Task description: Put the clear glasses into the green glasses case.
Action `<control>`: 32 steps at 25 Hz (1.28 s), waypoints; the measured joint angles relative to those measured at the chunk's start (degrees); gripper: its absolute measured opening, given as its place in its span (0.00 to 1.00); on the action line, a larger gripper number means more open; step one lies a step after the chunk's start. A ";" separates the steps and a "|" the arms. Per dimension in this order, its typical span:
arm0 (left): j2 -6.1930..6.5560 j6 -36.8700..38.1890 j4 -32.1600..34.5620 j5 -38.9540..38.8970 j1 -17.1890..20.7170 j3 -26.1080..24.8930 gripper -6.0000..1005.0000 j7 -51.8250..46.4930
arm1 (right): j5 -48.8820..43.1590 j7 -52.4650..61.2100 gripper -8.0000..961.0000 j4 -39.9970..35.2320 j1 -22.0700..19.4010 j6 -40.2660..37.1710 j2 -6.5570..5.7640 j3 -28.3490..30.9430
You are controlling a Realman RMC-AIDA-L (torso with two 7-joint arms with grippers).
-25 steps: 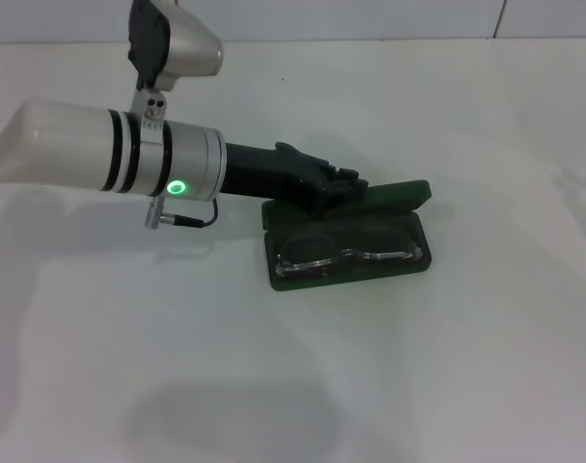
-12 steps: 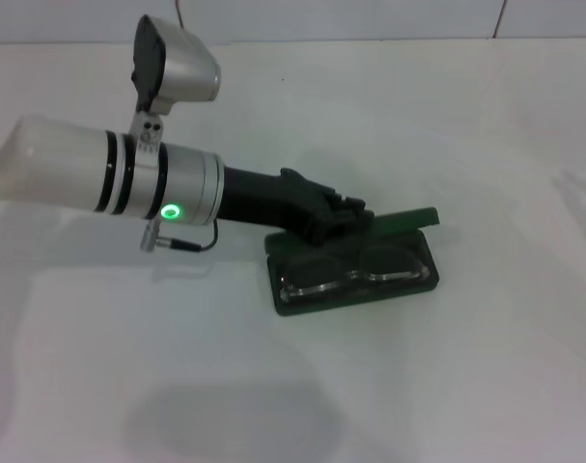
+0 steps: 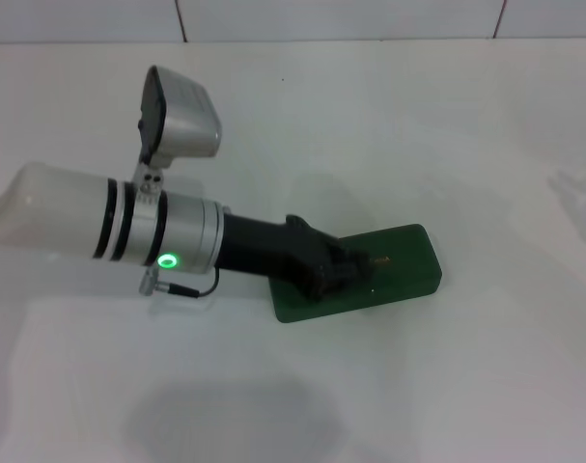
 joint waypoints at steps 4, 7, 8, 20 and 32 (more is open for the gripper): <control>-0.02 0.72 0.75 -5.12 0.98 5.55 0.16 1.42 | 0.17 -0.01 0.12 0.25 -0.01 -0.26 -0.06 0.00; 0.14 3.74 3.93 -8.47 1.80 8.97 0.15 1.22 | 0.33 -0.42 0.12 0.32 -0.42 -0.90 -0.11 0.00; 0.23 5.42 5.76 -9.51 2.22 9.59 0.15 0.69 | 0.34 -0.75 0.12 0.33 -0.56 -1.27 -0.15 0.01; 4.20 33.05 25.14 -19.99 16.21 -5.91 0.33 -2.08 | 3.15 -8.92 0.18 9.46 2.27 -10.14 0.44 -5.65; 7.22 36.57 21.79 -15.18 20.33 -7.54 0.66 3.83 | 15.23 -14.66 0.63 12.61 5.39 -8.00 0.66 -33.98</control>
